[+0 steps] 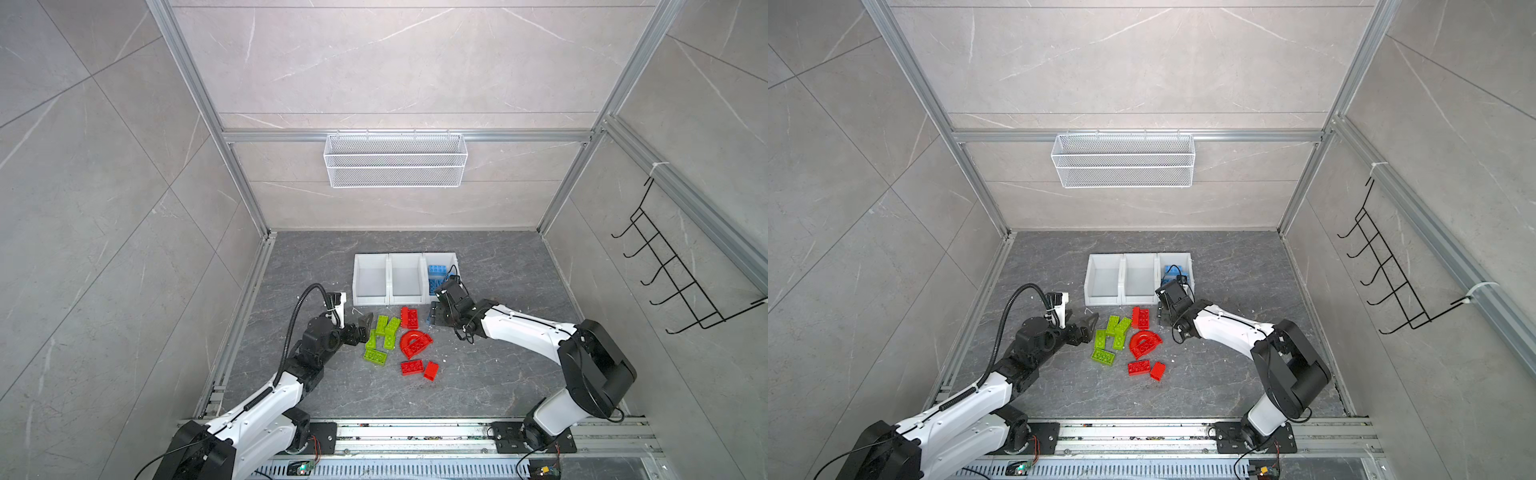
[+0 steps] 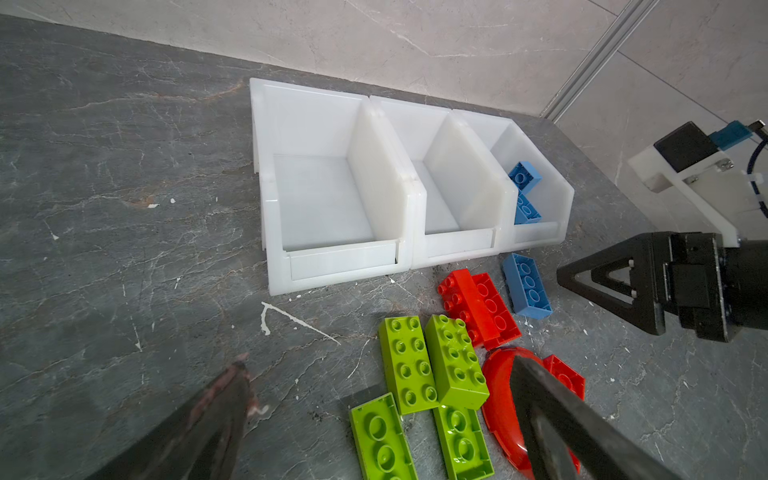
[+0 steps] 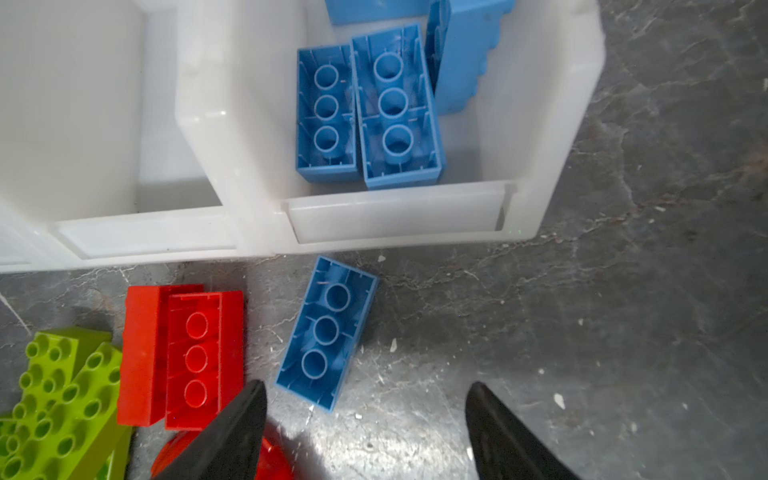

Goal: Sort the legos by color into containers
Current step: 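Lower the right gripper onto a blue brick beside the bin and close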

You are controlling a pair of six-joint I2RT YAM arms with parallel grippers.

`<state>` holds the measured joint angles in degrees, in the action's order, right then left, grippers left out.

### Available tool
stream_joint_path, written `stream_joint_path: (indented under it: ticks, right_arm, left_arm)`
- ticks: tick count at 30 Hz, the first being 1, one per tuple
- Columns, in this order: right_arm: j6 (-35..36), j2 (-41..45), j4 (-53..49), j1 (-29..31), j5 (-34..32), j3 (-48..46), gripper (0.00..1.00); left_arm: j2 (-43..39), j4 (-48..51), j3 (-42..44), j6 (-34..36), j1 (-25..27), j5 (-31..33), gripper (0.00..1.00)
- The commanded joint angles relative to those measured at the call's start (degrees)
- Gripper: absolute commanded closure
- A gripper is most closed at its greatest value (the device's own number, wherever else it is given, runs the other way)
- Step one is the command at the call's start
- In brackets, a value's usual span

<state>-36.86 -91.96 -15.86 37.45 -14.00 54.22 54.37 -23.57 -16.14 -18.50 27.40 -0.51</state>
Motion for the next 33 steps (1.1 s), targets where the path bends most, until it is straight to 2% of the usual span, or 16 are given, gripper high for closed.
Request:
stream_joint_path:
  ticks: [1, 9, 24, 33]
  right_arm:
    - [-1.42, -2.71, 0.46, 1.51, -0.03, 0.6, 0.23]
    - [-1.59, -10.75, 3.19, 2.19, -0.6, 4.28, 0.24]
    - [-1.19, -18.74, 2.9, 2.19, -2.39, 9.62, 0.23]
    - [-1.58, -16.7, -0.39, 2.2, -6.48, 7.33, 0.36]
  left_arm:
    - [-0.25, -2.09, -0.95, 0.64, 0.04, 0.15, 0.0]
    - [-0.8, -1.83, -0.9, 0.73, 0.05, 0.43, 0.0]
    - [-1.85, 0.45, -1.47, 2.37, 0.08, 2.43, 0.0]
    - [-2.17, 0.54, -1.27, 2.63, 0.06, 2.66, 0.0]
